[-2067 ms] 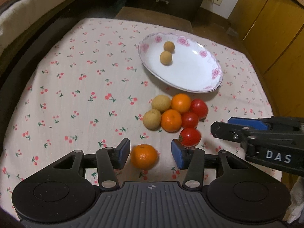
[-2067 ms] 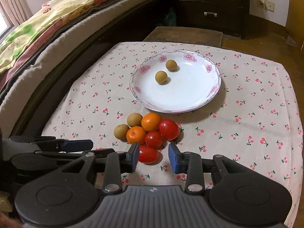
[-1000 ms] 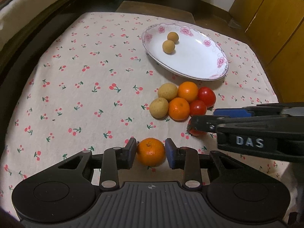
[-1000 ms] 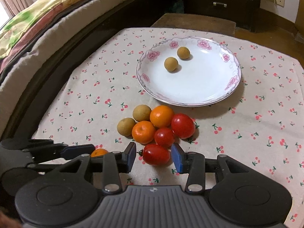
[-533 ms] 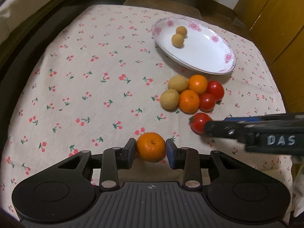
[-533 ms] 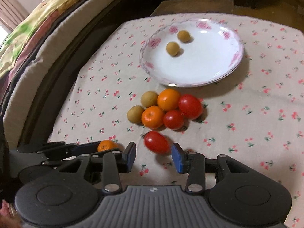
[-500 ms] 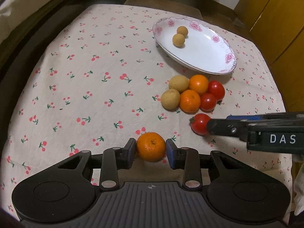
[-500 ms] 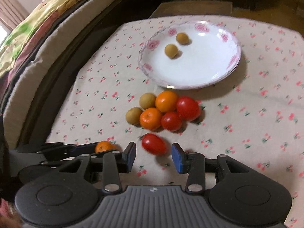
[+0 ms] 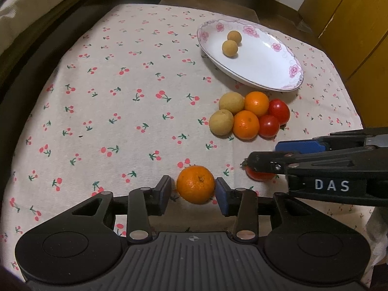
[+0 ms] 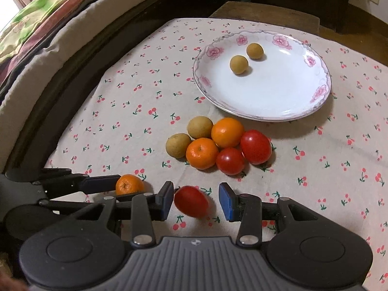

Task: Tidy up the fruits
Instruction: 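Close the right gripper on a red cherry tomato while the left gripper holds the orange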

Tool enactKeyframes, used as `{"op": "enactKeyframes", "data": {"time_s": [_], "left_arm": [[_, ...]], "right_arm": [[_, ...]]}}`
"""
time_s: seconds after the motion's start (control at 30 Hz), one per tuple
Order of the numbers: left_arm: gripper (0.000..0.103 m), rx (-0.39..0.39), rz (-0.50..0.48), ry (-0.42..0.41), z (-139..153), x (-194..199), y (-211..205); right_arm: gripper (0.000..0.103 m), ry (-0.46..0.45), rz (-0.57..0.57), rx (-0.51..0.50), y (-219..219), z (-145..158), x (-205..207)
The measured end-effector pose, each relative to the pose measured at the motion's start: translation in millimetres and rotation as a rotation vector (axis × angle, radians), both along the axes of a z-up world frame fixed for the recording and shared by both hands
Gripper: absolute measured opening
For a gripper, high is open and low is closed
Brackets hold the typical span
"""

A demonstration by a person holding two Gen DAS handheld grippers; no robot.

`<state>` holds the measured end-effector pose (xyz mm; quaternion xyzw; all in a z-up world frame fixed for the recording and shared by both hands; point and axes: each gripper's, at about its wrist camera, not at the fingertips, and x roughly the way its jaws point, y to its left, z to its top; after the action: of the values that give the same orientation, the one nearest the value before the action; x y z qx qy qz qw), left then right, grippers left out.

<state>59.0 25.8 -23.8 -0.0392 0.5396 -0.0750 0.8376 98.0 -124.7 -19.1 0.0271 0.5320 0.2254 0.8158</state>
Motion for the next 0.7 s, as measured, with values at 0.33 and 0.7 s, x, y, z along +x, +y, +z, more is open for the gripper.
{"op": "enactKeyframes", "data": {"time_s": [0.33, 0.7], "left_arm": [[0.048, -0.031, 0.037, 0.011, 0.1, 0.8, 8.0], [0.046, -0.035, 0.053, 0.010, -0.5, 2.8, 11.7]], "right_arm": [[0.041, 0.007, 0.038, -0.007, 2.8, 1.0, -3.9], [0.033, -0.051, 0.102, -0.081, 19.4, -3.6, -2.7]]}}
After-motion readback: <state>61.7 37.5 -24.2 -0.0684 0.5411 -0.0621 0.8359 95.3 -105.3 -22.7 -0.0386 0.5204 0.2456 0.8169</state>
